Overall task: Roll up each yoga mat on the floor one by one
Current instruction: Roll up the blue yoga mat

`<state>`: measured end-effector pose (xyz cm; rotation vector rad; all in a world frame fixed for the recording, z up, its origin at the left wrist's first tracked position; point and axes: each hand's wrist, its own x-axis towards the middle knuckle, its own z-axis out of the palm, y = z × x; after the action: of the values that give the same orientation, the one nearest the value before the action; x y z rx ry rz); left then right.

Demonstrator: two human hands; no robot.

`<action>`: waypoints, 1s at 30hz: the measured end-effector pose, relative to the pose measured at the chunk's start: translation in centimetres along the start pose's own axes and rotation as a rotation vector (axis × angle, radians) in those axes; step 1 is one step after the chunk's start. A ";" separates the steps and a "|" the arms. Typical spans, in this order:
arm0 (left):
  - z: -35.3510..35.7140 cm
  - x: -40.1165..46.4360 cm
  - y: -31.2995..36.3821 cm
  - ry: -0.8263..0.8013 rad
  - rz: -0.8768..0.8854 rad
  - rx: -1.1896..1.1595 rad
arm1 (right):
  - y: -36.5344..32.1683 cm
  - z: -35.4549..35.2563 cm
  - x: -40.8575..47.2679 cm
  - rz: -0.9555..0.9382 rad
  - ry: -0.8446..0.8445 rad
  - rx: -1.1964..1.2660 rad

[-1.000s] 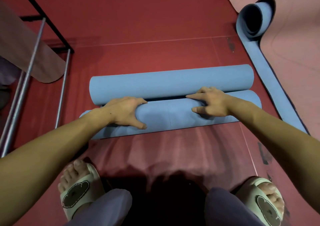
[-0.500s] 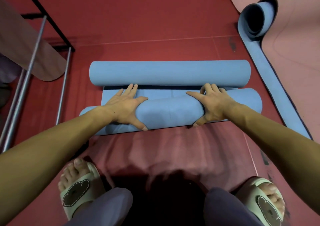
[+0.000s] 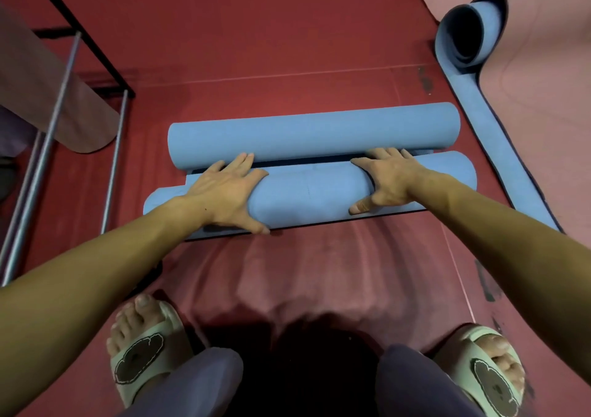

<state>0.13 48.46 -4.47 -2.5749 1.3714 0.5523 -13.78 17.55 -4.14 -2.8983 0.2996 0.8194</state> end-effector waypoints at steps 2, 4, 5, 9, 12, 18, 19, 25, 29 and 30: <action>0.2 -0.1 0.2 -0.026 -0.017 0.045 | 0.0 0.3 -0.2 0.004 -0.005 -0.006; 0.3 0.0 0.4 -0.025 -0.044 0.050 | -0.3 0.6 -0.4 0.000 0.011 -0.055; 0.3 0.1 0.5 -0.020 -0.060 0.038 | -0.4 0.7 -0.6 0.000 0.028 -0.090; 0.2 0.1 0.4 -0.006 -0.070 0.020 | -0.7 0.5 -0.9 -0.009 0.073 -0.122; 0.0 -0.2 0.3 -0.026 -0.060 -0.025 | -1.0 0.4 -1.8 -0.002 0.031 -0.074; 0.3 -2.8 1.1 -0.215 0.018 -0.148 | -2.2 1.3 -4.5 -0.026 -0.173 -0.037; 0.5 -3.3 1.2 -0.250 0.029 -0.160 | -2.3 1.8 -4.9 -0.032 -0.206 -0.035; 0.9 -3.1 0.8 -0.311 0.042 -0.266 | -1.9 2.9 -5.1 -0.013 -0.231 0.081; 0.6 -2.9 0.4 -0.338 0.016 -0.235 | -1.6 2.6 -4.7 0.018 -0.269 0.125; 0.6 -2.8 0.3 -0.332 0.011 -0.222 | -1.5 2.6 -4.7 0.024 -0.264 0.152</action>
<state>-1.71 50.65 -3.86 -2.4854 1.2715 1.1333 -18.71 20.21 -3.74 -2.6129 0.3534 1.1156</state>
